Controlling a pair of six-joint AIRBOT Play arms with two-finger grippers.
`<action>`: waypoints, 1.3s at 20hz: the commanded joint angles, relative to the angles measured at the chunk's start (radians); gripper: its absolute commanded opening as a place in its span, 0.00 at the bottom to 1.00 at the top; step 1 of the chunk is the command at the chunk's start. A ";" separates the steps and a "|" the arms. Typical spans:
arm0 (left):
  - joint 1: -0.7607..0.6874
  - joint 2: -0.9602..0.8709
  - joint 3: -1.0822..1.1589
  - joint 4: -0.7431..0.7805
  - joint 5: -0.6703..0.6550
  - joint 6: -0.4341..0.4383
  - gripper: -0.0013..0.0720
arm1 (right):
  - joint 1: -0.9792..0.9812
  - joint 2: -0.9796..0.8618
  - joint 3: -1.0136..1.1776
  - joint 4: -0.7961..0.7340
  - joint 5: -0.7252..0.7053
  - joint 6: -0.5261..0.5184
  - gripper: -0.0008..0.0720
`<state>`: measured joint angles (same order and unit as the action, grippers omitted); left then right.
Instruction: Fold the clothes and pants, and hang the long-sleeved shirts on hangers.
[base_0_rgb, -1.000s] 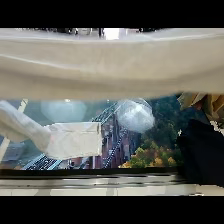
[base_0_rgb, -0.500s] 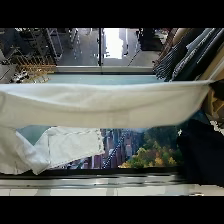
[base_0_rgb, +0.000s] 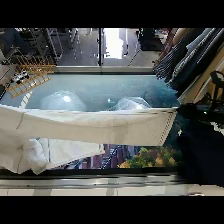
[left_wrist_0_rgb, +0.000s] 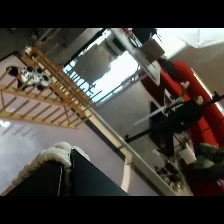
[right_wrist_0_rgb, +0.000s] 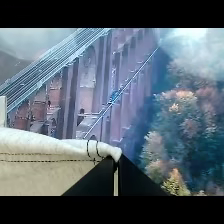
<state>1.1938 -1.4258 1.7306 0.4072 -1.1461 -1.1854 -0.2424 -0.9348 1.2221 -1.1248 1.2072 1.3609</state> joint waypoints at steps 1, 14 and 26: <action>-0.122 -0.121 0.000 0.041 0.007 0.022 0.04 | 0.000 -0.073 -0.105 0.029 -0.237 0.025 0.06; -0.589 -0.513 0.000 -0.064 0.837 0.021 0.05 | 0.192 -0.903 0.266 0.150 -1.150 0.034 0.12; -0.288 -0.490 0.000 0.352 0.002 -0.095 0.79 | -0.035 -0.942 0.314 0.185 0.019 -0.058 0.71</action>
<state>0.8135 -1.9209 1.7302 0.5785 -0.7986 -1.1923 -0.2386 -1.8736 1.5578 -0.9680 0.9001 1.3407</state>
